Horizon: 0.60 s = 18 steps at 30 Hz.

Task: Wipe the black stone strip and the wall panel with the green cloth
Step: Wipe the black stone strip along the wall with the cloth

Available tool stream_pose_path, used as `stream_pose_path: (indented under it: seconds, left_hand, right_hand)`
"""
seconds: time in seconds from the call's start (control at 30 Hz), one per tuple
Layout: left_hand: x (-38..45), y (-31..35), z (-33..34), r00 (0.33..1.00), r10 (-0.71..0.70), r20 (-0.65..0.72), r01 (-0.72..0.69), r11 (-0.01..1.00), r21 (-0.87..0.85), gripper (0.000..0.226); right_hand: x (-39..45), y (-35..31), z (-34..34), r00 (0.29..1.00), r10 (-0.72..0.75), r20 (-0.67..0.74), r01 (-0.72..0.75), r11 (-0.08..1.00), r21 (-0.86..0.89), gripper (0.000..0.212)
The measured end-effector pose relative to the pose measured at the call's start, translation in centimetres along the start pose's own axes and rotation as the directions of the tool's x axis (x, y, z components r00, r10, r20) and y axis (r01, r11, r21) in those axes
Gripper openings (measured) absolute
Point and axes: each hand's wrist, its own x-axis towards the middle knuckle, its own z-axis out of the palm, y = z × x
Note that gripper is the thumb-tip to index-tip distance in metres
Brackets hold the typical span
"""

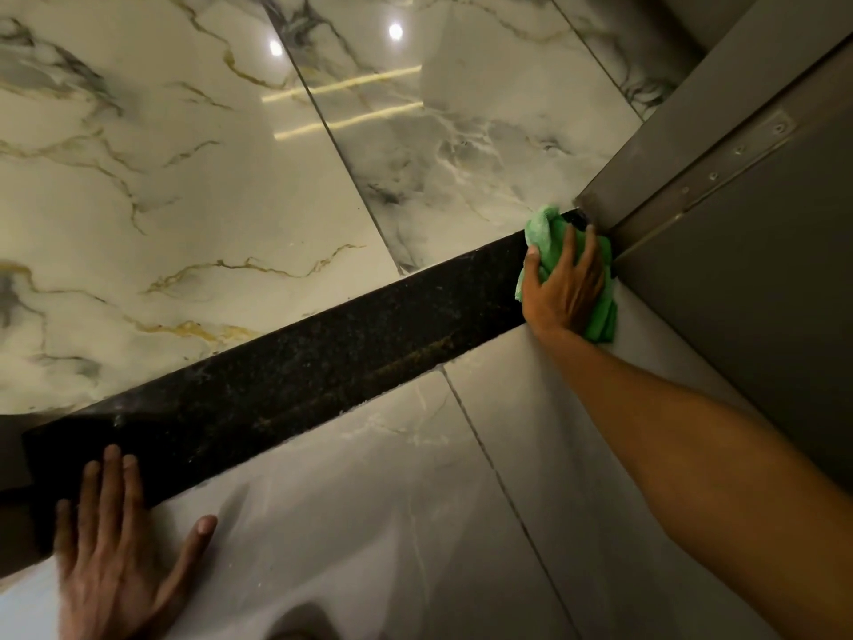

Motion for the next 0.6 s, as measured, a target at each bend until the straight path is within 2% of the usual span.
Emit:
stream_pose_path:
  seconds: [0.07, 0.23, 0.37, 0.6]
  left_hand:
    - [0.0, 0.0, 0.0, 1.000, 0.012, -0.008, -0.012, 1.000, -0.005, 0.115]
    - [-0.3, 0.6, -0.6, 1.000, 0.011, -0.004, -0.012, 0.997, -0.076, 0.114]
    - [-0.5, 0.9, -0.5, 1.000, 0.012, -0.013, -0.014, 0.995, -0.101, 0.121]
    - [-0.6, -0.2, 0.1, 1.000, 0.029, 0.002, -0.029, 0.999, -0.033, 0.116]
  right_hand:
    - [-0.8, 0.1, 0.0, 0.998, 0.056, -0.011, -0.057, 0.998, -0.022, 0.068]
    - [0.7, -0.7, 0.2, 0.980, 0.168, 0.105, -0.158, 0.983, -0.096, 0.072]
    - [2.1, -1.7, 0.6, 0.965, 0.240, 0.107, -0.228, 0.967, -0.112, 0.075]
    - [2.1, -1.4, 0.0, 0.978, 0.179, 0.111, -0.165, 0.978, -0.126, 0.072]
